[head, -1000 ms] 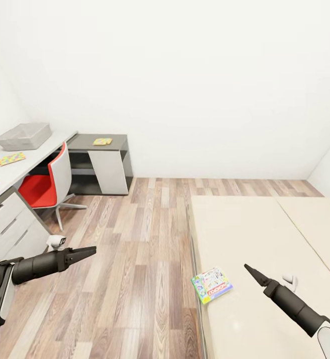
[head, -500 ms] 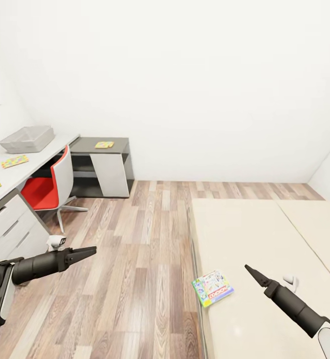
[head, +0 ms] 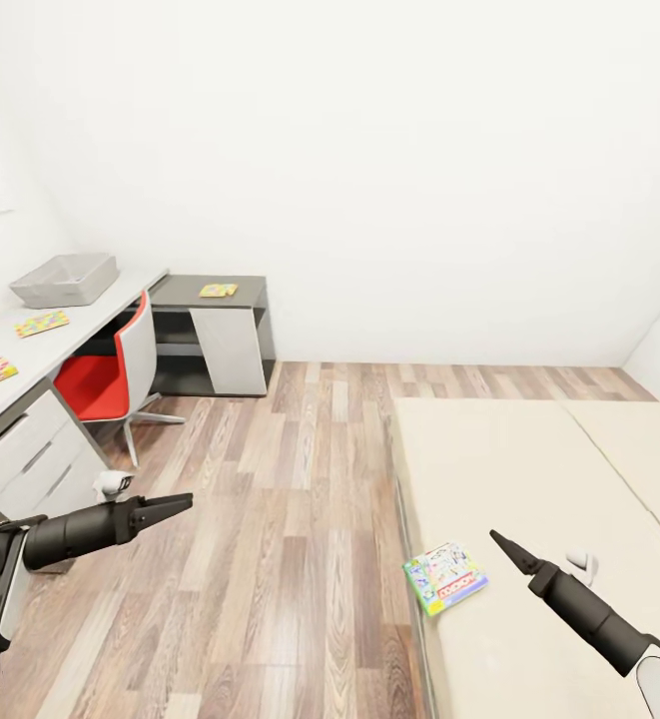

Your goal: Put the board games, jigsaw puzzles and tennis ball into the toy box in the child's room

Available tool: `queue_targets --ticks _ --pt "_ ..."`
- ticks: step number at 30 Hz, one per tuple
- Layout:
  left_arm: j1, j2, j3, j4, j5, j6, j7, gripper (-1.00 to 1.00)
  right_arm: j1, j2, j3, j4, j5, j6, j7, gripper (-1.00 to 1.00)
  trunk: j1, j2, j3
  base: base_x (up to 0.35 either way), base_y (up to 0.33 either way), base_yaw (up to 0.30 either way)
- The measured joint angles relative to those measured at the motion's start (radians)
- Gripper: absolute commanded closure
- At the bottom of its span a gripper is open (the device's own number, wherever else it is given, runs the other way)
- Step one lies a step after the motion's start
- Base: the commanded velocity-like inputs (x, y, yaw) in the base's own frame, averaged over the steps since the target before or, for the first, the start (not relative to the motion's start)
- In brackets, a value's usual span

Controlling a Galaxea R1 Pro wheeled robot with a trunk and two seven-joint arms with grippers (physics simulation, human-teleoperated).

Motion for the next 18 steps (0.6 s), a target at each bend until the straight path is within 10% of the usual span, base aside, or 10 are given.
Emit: queue_targets --ticks 18 --pt "0.0 0.001 0.001 0.0 0.0 0.001 0.0 -1.0 -0.002 0.002 -0.001 0.002 0.0 0.0 -0.002 -1.0 0.0 0.0 0.0 0.0 0.287 0.0"
